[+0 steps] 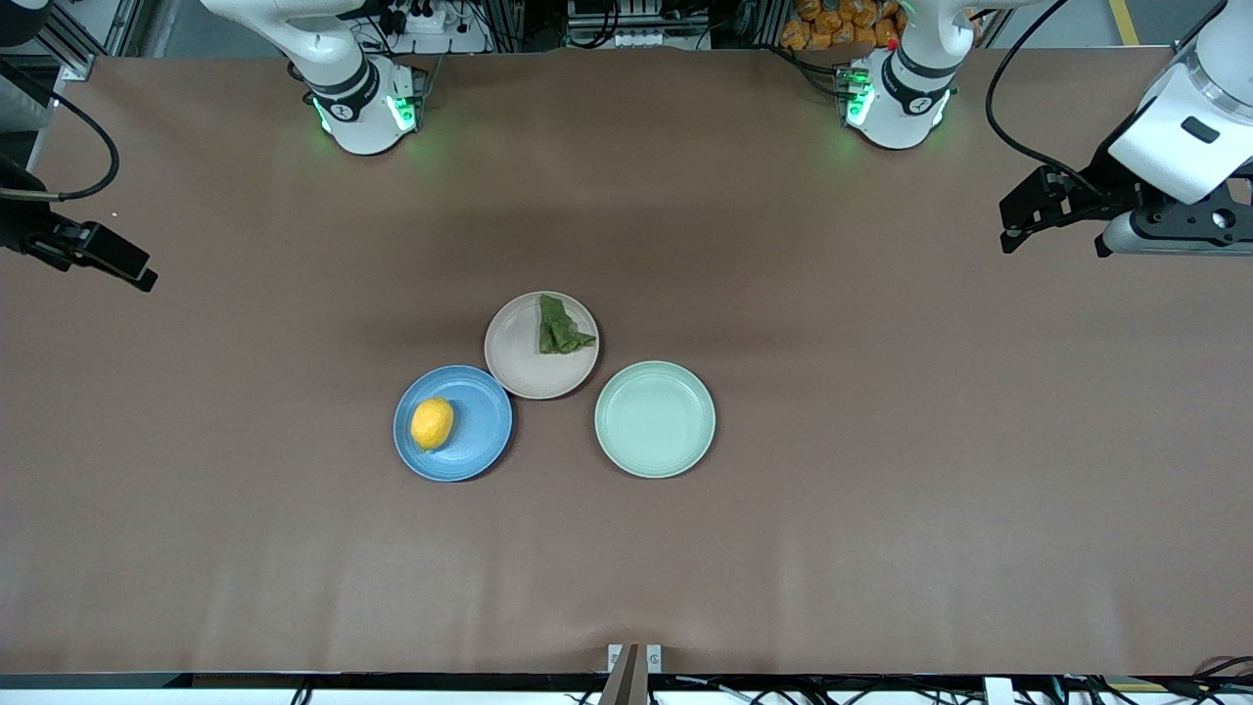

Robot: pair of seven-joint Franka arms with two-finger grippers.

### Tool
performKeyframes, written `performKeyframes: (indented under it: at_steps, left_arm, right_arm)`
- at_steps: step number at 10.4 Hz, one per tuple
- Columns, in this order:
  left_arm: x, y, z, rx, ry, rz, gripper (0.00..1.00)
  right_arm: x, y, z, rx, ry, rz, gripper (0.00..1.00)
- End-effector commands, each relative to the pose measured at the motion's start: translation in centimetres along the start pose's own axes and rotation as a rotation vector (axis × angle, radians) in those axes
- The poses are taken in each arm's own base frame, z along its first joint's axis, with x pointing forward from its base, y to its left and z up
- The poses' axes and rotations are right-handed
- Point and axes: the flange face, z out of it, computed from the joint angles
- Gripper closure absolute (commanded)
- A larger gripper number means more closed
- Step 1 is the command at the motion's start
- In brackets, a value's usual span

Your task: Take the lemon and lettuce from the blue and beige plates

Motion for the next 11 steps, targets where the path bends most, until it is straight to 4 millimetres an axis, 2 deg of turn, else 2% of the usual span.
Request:
performKeyframes:
  at_steps: [1, 9, 11]
  left_arm:
    - [0.03, -0.34, -0.19, 0.017, 0.010, 0.024, 0.00]
    - [0.32, -0.63, 0.08, 0.027, 0.009, 0.019, 0.00]
    - [0.70, -0.94, 0.74, 0.022, -0.001, 0.015, 0.00]
  right_arm:
    - [0.19, 0.00, -0.49, -0.009, 0.000, 0.003, 0.00]
    - [0.15, -0.03, -0.05, -0.009, -0.011, 0.008, 0.00]
    - [0.06, -0.02, 0.22, -0.013, -0.026, 0.006, 0.00]
